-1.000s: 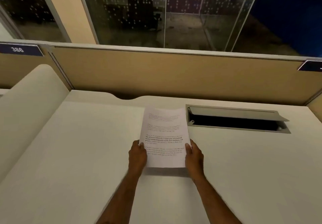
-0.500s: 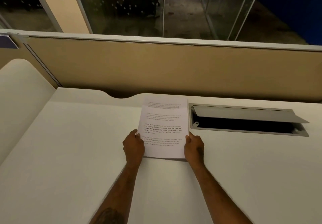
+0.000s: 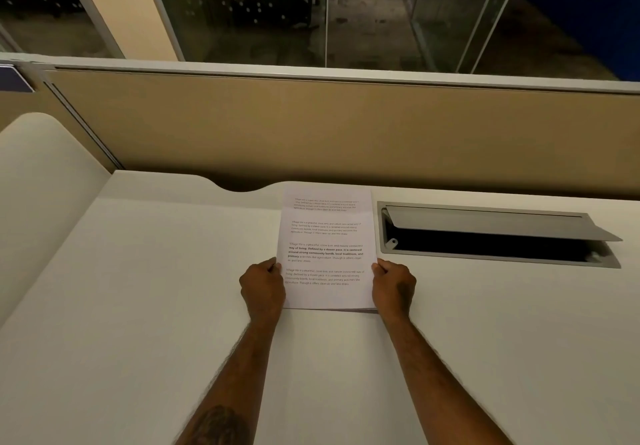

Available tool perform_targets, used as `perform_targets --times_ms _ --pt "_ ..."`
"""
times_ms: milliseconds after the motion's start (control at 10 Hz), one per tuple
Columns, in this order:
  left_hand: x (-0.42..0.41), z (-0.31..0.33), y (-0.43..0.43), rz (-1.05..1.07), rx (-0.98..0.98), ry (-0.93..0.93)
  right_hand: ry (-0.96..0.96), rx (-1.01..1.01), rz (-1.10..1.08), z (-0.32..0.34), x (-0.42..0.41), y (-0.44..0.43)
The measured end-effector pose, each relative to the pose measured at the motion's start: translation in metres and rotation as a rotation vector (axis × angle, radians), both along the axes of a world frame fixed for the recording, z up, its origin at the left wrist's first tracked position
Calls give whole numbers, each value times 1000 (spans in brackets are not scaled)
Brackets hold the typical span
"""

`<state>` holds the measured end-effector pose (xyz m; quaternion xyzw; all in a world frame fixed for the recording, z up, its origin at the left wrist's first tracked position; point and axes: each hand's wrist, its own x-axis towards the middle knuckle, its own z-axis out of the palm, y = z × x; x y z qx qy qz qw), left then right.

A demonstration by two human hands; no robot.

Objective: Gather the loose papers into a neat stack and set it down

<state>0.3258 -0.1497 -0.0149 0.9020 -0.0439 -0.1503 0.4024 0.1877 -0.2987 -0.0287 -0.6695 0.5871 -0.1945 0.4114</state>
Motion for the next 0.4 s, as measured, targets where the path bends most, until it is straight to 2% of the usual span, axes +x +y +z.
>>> perform_targets --times_ms 400 --pt "1 6 18 45 6 -18 19 -7 -40 6 -9 7"
